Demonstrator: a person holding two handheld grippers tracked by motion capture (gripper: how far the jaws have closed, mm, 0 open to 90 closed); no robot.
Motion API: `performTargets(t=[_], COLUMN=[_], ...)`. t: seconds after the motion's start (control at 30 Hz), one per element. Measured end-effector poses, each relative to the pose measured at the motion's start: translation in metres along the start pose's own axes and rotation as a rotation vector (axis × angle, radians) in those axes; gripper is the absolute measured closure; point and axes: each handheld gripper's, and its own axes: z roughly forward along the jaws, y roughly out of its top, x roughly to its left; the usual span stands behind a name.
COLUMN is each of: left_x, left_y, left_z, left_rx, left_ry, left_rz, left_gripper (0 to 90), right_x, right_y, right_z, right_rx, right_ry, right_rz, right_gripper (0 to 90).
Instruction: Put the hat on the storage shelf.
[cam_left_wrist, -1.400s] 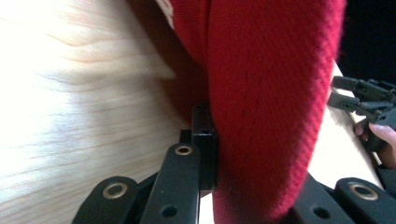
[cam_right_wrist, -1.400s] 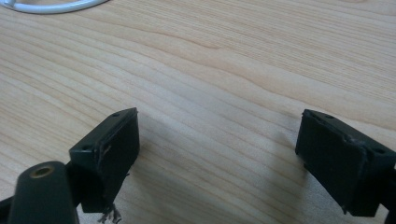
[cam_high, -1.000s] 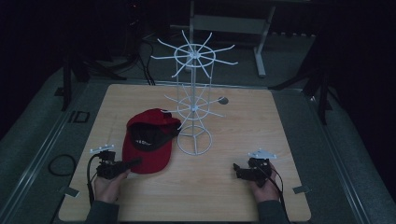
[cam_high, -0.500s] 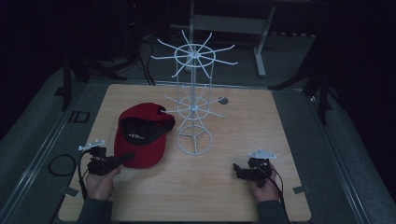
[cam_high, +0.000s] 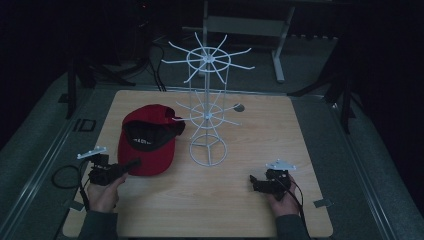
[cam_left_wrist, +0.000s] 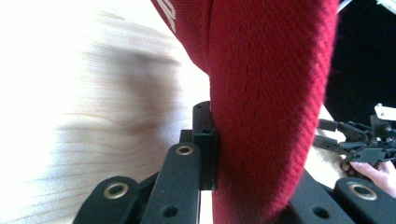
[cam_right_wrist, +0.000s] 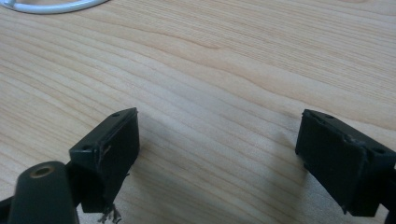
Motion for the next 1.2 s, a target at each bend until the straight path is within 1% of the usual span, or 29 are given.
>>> performTargets(t=[0.37,0.5,0.6,1.0,1.1,1.2], left_x=[-0.006,-0.008,-0.01,-0.019,-0.02,-0.022], left_y=[0.01,0.015,0.02,0.031,0.034,0.038], left_z=[-0.006,-0.008,-0.01,-0.014,-0.015,-0.016], left_rx=[-0.01,-0.018,-0.021,-0.049,-0.054,-0.055], left_ry=[-0.007,-0.014,-0.015,-0.035,-0.036,-0.027], left_rz=[0.025,0.026,0.038,0.052,0.058,0.067], left_gripper=[85.0,85.0,85.0,85.1,85.0,85.1], right_x=[0.0,0.0,0.0,0.0,0.0,0.0], right_y=[0.0,0.0,0.0,0.0,0.0,0.0], right_z=[0.0,0.0,0.0,0.0,0.0,0.0], right_rx=[0.0,0.0,-0.001,0.0,0.0,0.0], right_ry=[0.0,0.0,0.0,0.0,0.0,0.0], right_rz=[0.0,0.0,-0.001,-0.001,-0.001,-0.001], right_gripper=[13.4,13.4,13.4,13.4,13.4,13.4])
